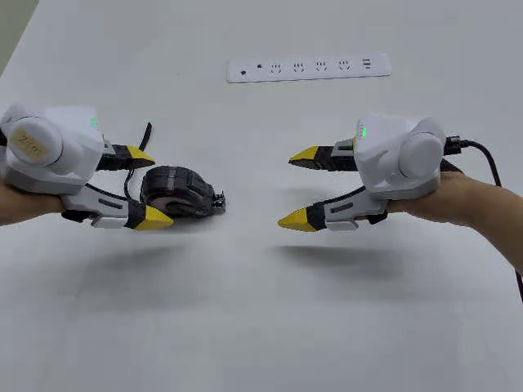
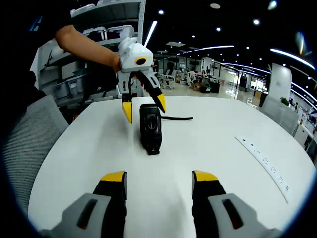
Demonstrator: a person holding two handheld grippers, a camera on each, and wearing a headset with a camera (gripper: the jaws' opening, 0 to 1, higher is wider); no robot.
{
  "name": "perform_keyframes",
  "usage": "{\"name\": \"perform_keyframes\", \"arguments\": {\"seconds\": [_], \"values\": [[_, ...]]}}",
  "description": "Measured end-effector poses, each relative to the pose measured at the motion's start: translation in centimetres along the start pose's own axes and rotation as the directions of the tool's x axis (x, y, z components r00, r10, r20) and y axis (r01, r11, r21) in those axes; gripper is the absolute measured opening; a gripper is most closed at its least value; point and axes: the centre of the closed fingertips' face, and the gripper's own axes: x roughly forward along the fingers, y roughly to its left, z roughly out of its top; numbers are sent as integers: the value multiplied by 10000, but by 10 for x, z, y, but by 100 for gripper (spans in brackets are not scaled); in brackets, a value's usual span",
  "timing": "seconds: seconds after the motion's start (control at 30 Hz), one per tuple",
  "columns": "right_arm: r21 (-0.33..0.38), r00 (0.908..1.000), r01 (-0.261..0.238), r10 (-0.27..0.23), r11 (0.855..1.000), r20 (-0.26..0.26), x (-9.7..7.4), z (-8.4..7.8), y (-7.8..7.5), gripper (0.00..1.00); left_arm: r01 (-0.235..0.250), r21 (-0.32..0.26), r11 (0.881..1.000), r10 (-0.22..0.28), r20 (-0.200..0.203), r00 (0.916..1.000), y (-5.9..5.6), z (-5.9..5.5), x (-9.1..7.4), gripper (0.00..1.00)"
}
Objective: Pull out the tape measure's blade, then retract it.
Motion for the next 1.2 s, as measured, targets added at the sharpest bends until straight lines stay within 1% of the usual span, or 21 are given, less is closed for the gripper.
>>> {"name": "perform_keyframes", "arguments": {"seconds": [0.13,0.2,0.3,0.4,0.5,0.7,0.73,0.77,0.87,0.9,1.0,1.13,1.2], "values": [[-53,9999,-171,172,9998,24,12,0,2,50,226,313,9993,-219,-212,9995,-1,0,3,47],[-71,9997,-258,258,9996,20,18,1,2,48,366,489,9981,-352,-295,9989,0,-1,6,44],[-160,9992,-389,389,9991,-18,29,2,2,46,515,653,9965,-480,-543,9974,1,-5,8,40],[-176,9988,-492,492,9986,-16,36,4,2,44,681,790,9946,-623,-732,9954,0,-7,9,33],[-213,9984,-572,571,9981,-38,44,5,2,43,913,911,9916,-841,-804,9932,-3,-8,9,31],[-225,9969,-787,787,9966,-16,60,8,5,38,1030,832,9912,-959,-855,9917,-2,-9,9,30],[-230,9965,-838,837,9962,-33,64,8,5,37,989,1010,9900,-897,-916,9917,-1,-9,9,29],[-233,9962,-867,867,9960,-41,66,8,6,36,986,928,9908,-900,-925,9916,-1,-9,10,29],[-212,9959,-907,907,9957,-30,73,9,5,33,1026,967,9900,-926,-1032,9903,-1,-10,10,29],[-272,9964,-850,847,9960,-97,76,9,4,32,1031,955,9901,-930,-1042,9902,-2,-10,10,29],[-300,9961,-878,874,9957,-149,81,10,3,26,1025,914,9905,-930,-1021,9904,-2,-10,10,28],[-326,9951,-975,969,9947,-187,88,13,5,23,1053,856,9907,-969,-969,9906,-2,-10,10,28],[-467,9938,-1068,1052,9932,-353,92,10,8,21,1048,867,9907,-963,-968,9906,-2,-10,10,28]]}}
